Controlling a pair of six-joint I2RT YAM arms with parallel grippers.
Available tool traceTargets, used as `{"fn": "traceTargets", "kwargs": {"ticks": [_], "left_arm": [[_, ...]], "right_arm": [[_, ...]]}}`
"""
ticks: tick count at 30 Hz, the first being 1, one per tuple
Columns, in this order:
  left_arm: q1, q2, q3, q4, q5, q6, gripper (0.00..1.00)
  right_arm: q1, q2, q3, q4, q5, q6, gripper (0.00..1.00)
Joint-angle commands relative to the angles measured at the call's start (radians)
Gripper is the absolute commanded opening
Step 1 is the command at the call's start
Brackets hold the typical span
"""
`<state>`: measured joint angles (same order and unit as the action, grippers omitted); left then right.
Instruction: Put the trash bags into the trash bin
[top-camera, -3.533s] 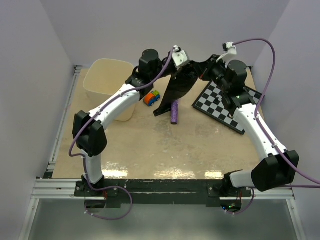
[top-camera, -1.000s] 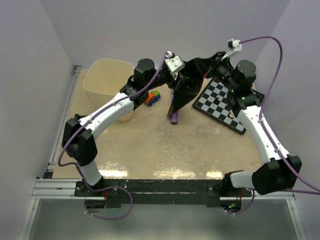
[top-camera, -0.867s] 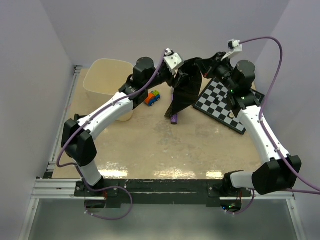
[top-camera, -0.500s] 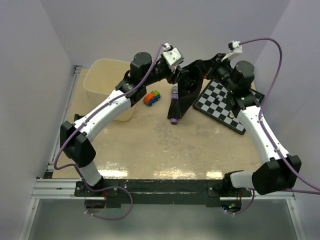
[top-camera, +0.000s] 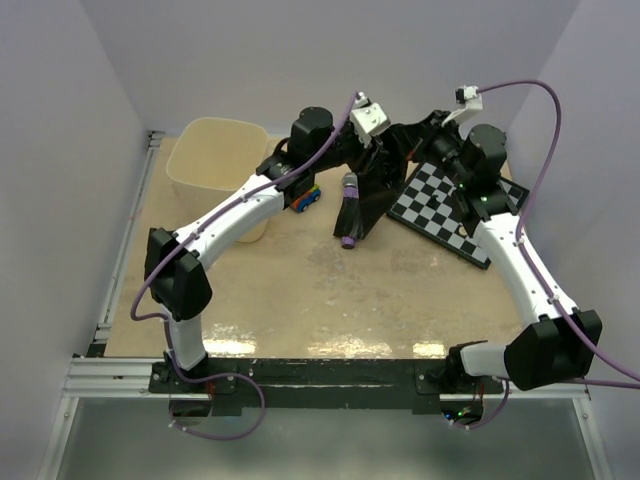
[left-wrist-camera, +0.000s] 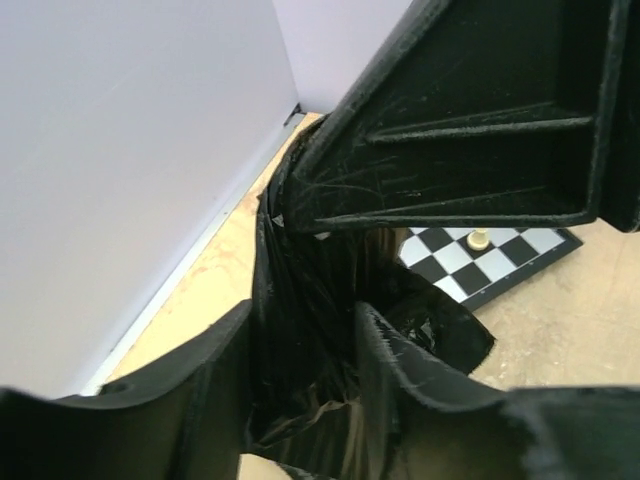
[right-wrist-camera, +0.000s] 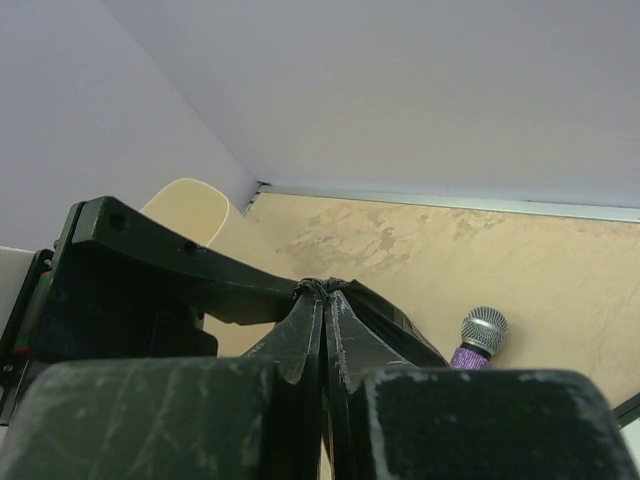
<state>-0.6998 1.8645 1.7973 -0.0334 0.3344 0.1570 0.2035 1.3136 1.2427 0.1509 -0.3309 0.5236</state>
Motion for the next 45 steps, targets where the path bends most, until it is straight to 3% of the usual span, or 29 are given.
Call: {"fn": "traceTargets", "kwargs": {"ticks": [1,5,6,7,11,14,15,21,25,29,41,45], "left_arm": [[0.003,-0.024,0.054,-0.002,-0.086,0.055,0.45],[0.002,-0.027,0.072,-0.026,-0.078,0.07,0.31],[0.0,-0.013,0.092,-0.054,-0.083,0.078,0.21],[0.003,-0.004,0.115,-0.081,-0.092,0.079,0.01],[0.003,-0.002,0.122,-0.114,-0.081,0.099,0.0],[0.01,-0.025,0.094,-0.092,-0.06,0.084,0.0],[0.011,-0.033,0.093,-0.091,-0.063,0.072,0.0],[0.033,-0.05,0.086,-0.089,-0.072,0.027,0.0],[0.043,-0.06,0.091,-0.083,-0.04,0.012,0.0],[0.062,-0.074,0.091,-0.079,0.06,0.012,0.0],[0.076,-0.105,0.077,-0.074,0.209,-0.017,0.0],[0.077,-0.105,0.076,-0.069,0.209,-0.02,0.0]], "right_arm": [[0.002,-0.045,-0.006,0.038,0.007,-0.007,0.0],[0.002,-0.047,-0.035,0.03,0.018,-0.031,0.0],[0.002,-0.048,-0.04,0.03,0.021,-0.031,0.0],[0.002,-0.048,-0.045,0.035,0.017,-0.031,0.0],[0.002,-0.043,-0.048,0.05,0.023,-0.043,0.02],[0.001,-0.051,-0.026,0.015,0.116,-0.095,0.33],[-0.001,-0.057,-0.019,0.001,0.131,-0.115,0.39],[-0.007,-0.115,-0.028,-0.051,0.098,-0.178,0.51],[-0.007,-0.155,-0.078,-0.062,-0.022,-0.214,0.48],[-0.009,-0.174,-0.107,-0.066,-0.073,-0.257,0.38],[-0.01,-0.109,-0.111,-0.01,-0.137,-0.232,0.38],[-0.009,-0.097,-0.115,0.022,-0.206,-0.205,0.16]]}}
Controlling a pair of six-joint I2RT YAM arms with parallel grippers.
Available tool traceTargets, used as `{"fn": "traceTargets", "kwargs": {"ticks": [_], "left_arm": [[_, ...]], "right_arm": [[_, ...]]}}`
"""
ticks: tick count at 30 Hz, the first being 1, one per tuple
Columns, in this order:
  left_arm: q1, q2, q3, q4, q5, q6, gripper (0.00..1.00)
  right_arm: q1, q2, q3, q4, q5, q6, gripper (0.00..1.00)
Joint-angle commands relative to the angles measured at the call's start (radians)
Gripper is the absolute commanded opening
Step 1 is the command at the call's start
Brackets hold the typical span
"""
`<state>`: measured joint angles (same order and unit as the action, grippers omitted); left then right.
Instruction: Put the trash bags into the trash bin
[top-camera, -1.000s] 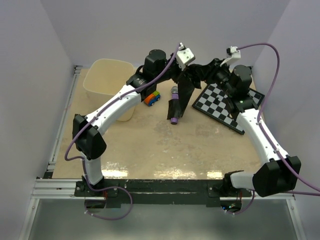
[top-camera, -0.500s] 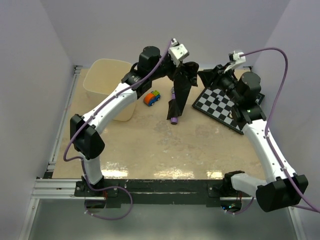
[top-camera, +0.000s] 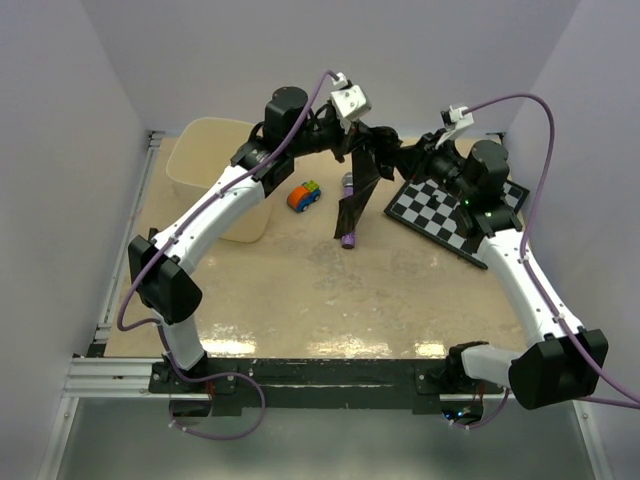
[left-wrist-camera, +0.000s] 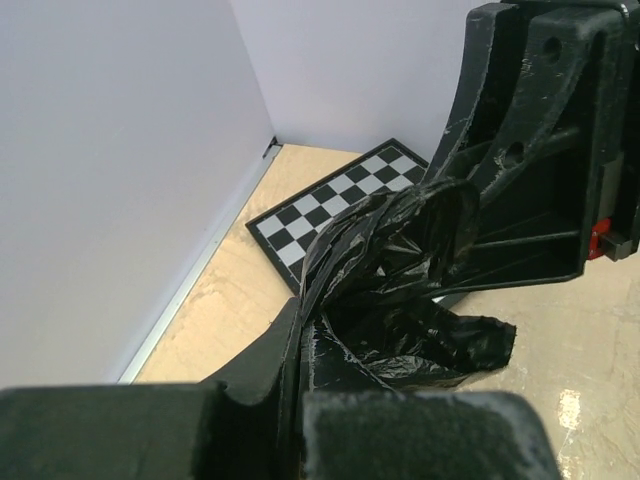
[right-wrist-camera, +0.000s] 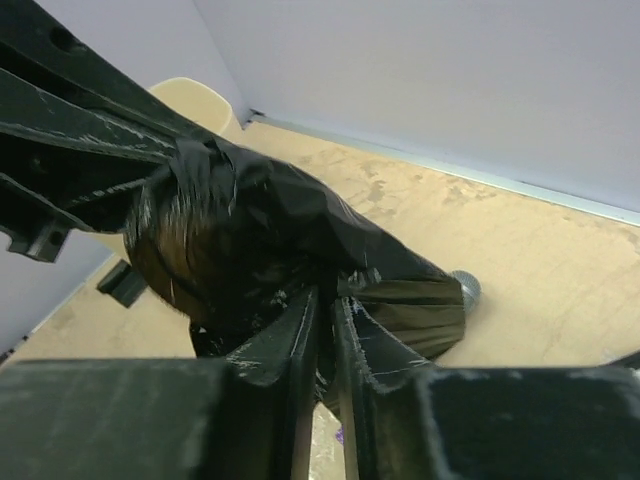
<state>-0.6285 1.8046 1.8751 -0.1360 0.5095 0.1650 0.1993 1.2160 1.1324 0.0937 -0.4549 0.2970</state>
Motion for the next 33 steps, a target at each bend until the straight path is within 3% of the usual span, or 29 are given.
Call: {"fn": "traceTargets", "kwargs": {"ticks": [1,3,16,22,26,33], "left_arm": [[0.006,-0.045,-0.005,0.036,0.034,-0.028,0.0],[0.007,-0.048,-0.016,0.047,0.032,-0.025,0.0],[0.033,-0.067,-0.034,0.052,0.031,-0.032,0.0],[0.044,-0.091,-0.063,0.049,-0.049,0.001,0.0],[0.05,-0.113,-0.099,0.049,-0.094,0.031,0.04],[0.052,-0.128,-0.123,0.058,-0.127,0.039,0.0]], "right_arm": [[-0.006,0.004,-0.009,0.092,-0.102,0.031,0.09],[-0.005,0.007,-0.023,0.113,-0.128,0.048,0.0],[-0.012,-0.019,-0.036,0.049,-0.056,0.016,0.0],[-0.061,-0.039,-0.017,-0.048,0.168,0.031,0.0],[-0.067,-0.064,-0.031,-0.063,0.153,0.017,0.0],[-0.069,-0.098,-0.045,-0.164,0.228,0.002,0.0]]}}
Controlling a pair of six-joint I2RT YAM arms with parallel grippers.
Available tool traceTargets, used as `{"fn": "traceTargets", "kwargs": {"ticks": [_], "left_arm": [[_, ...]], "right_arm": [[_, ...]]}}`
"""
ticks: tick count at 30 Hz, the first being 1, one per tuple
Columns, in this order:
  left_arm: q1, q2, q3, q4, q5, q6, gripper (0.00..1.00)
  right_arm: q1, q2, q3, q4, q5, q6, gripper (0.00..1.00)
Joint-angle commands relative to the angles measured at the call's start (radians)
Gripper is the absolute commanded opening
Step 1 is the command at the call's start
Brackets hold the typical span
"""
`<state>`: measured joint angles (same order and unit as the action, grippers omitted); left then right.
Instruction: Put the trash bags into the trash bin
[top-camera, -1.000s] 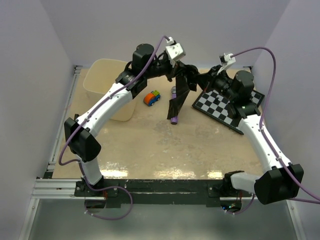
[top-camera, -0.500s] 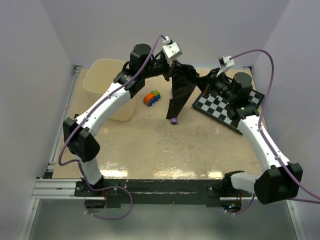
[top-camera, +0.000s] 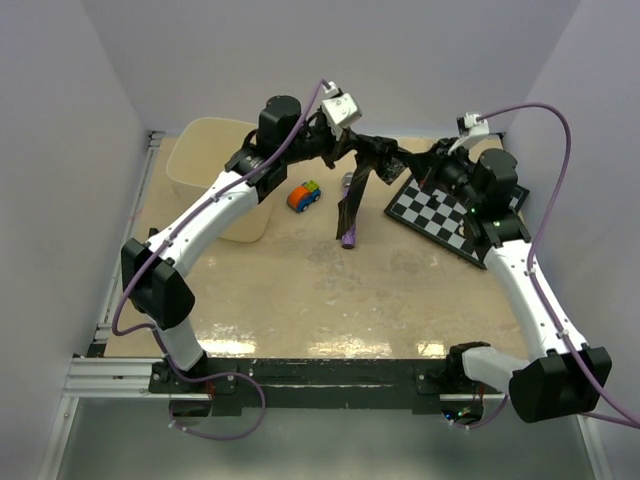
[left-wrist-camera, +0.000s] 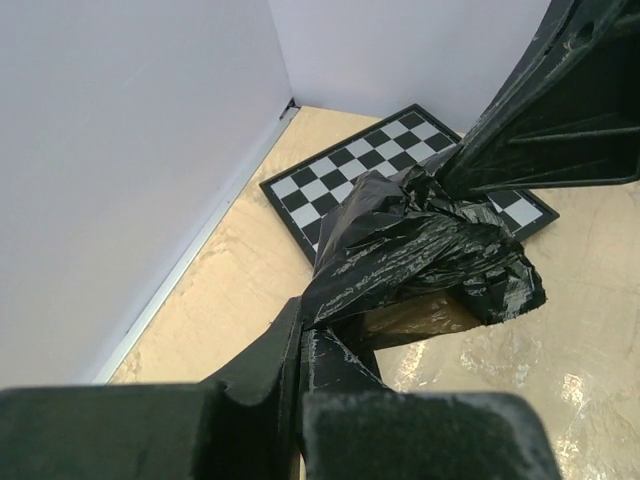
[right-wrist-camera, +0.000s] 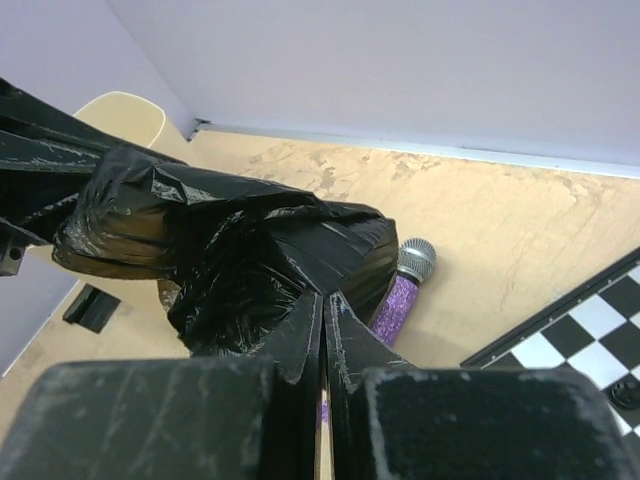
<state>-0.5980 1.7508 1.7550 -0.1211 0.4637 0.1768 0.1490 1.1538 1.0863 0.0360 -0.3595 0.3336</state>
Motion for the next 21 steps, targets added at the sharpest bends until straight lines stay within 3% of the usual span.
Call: {"fn": "traceTargets", "kwargs": {"ticks": [1,8,19,20,21], "left_arm": [[0.023,-0.077,-0.006,0.046,-0.095,0.029,0.0],[0.038,-0.083,-0.015,0.084,-0.197,0.03,0.0],[0.053,-0.079,-0.012,0.1,-0.218,0.013,0.0],[0.053,-0.076,-0.011,0.098,-0.209,0.009,0.0],[0.052,-0.074,-0.009,0.095,-0.191,0.001,0.0]], "right_arm": [[-0.019,-0.04,-0.006,-0.131,0.161,-0.028,0.0],[-0.026,-0.068,-0.103,-0.189,0.192,-0.011,0.0],[-0.042,-0.023,-0.091,-0.206,0.237,-0.011,0.0],[-0.042,-0.026,-0.089,-0.199,0.226,-0.015,0.06],[-0.042,-0.029,-0.089,-0.187,0.2,-0.019,0.2]]}}
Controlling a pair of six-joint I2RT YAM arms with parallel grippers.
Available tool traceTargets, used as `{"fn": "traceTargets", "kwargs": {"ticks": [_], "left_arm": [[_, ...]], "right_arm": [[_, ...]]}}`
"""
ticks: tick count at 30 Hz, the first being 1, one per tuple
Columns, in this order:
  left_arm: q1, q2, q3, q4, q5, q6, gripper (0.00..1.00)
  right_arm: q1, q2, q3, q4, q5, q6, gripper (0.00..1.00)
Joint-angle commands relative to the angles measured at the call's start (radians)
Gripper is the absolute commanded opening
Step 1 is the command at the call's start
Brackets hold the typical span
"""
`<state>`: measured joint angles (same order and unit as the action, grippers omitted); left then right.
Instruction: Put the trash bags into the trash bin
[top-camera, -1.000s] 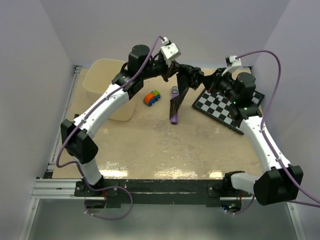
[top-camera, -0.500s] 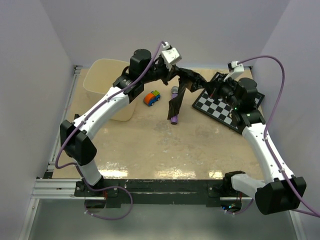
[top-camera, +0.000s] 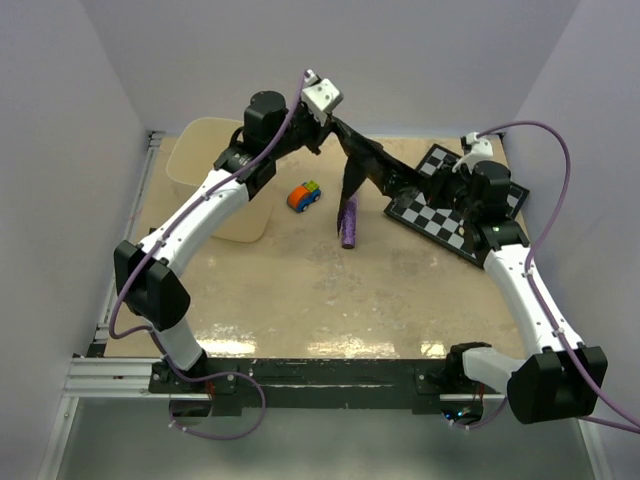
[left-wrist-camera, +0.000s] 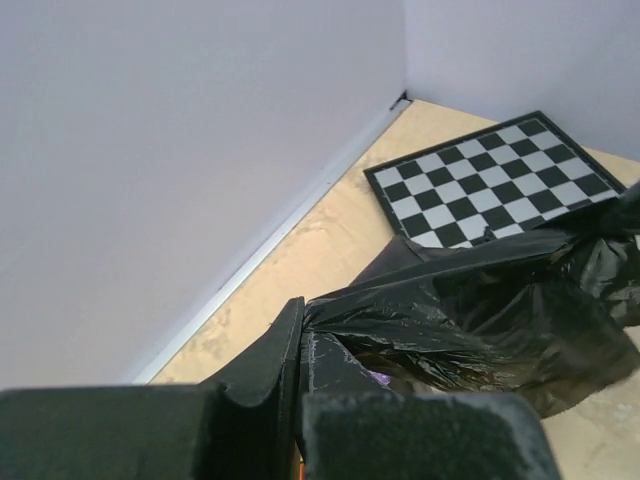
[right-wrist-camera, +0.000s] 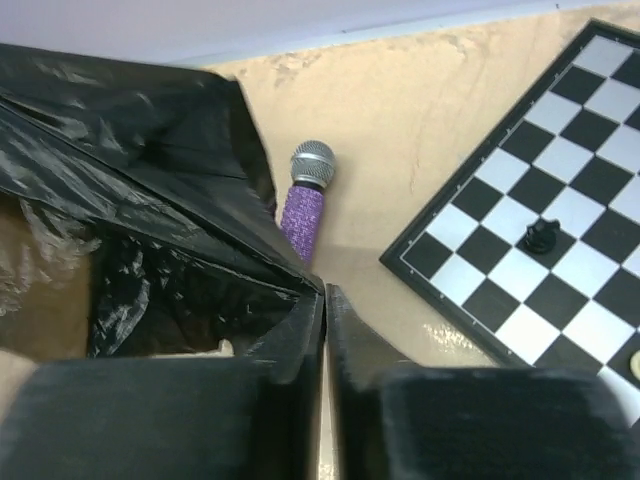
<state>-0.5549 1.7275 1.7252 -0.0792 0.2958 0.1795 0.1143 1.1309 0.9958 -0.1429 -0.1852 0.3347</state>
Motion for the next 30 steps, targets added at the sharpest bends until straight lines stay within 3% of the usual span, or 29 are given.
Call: {"fn": "traceTargets", "kwargs": {"ticks": [1,3,7,12,15,21,24,26,30], "left_arm": [[0.01,-0.048,0.02,0.05,0.003,-0.011,0.0],[0.01,-0.043,0.017,0.044,0.043,-0.032,0.0],[0.009,-0.034,0.025,0.032,0.054,-0.067,0.0],[0.01,-0.019,0.059,0.015,0.023,-0.138,0.0],[0.007,-0.009,0.074,0.006,-0.021,-0.17,0.0],[0.006,-0.008,0.089,-0.004,-0.078,-0.225,0.0],[0.006,-0.014,0.086,-0.004,-0.089,-0.227,0.0],[0.006,-0.02,0.08,-0.002,-0.092,-0.226,0.0],[0.007,-0.032,0.076,-0.001,-0.095,-0.21,0.0]], "right_arm": [[-0.007,-0.008,0.001,0.012,-0.021,-0.037,0.31],[-0.007,-0.014,0.012,0.051,-0.126,-0.089,0.48],[-0.004,-0.04,0.059,0.091,-0.298,-0.181,0.67],[0.09,-0.062,0.118,0.089,-0.293,-0.325,0.79],[0.172,-0.048,0.129,0.1,-0.293,-0.384,0.98],[0.287,0.018,0.164,0.137,-0.257,-0.41,0.98],[0.349,0.053,0.193,0.137,-0.179,-0.436,0.98],[0.38,0.081,0.21,0.137,-0.04,-0.448,0.98],[0.383,0.122,0.234,0.161,0.097,-0.474,0.87]]}}
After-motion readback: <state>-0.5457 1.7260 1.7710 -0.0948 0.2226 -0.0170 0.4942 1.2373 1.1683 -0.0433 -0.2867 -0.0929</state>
